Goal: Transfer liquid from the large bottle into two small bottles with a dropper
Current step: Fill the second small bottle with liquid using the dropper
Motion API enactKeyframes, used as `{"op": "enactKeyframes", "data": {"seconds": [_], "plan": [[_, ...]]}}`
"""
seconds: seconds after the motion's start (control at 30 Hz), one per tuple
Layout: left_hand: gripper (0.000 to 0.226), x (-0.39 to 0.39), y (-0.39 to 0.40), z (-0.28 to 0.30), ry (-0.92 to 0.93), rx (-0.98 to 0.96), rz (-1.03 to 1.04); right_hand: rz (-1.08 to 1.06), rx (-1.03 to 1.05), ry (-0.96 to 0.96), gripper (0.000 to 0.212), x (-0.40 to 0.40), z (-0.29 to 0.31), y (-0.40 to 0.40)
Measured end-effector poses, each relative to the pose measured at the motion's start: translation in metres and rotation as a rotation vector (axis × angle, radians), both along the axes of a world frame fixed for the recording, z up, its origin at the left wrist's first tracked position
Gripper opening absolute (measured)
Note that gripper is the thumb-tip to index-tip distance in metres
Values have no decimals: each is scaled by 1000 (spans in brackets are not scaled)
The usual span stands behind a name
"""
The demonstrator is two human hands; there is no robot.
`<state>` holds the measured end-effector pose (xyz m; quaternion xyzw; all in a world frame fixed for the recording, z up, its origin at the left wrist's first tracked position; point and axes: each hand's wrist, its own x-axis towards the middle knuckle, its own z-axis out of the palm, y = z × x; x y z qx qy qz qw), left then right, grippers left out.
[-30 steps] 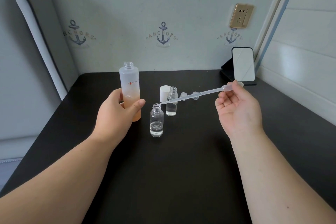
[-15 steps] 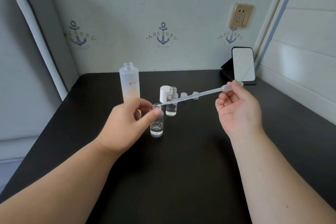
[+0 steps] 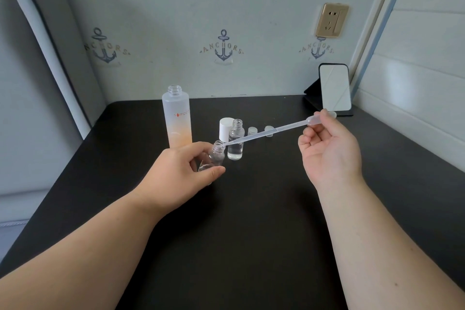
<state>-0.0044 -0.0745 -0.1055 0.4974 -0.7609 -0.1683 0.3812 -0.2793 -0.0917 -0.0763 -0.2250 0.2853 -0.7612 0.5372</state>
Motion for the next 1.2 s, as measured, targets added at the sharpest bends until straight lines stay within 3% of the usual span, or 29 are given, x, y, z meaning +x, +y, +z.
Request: {"op": "enactKeyframes", "data": {"seconds": [0.17,0.37,0.73,1.2], "plan": [[20,0,0,-1,-1,-2,-16,-12,2,12,24,0,0,1],[19,1,-1,-2,-4,-2,-14,-30,4,20,8,-1,-2,0],[19,2,-2,-4,1,3,-9,-5,-10,45,24,-1,-1,1],[19,3,-4,-5,-15,-14,-19,-19,-7,44,26,1,1,2]]}}
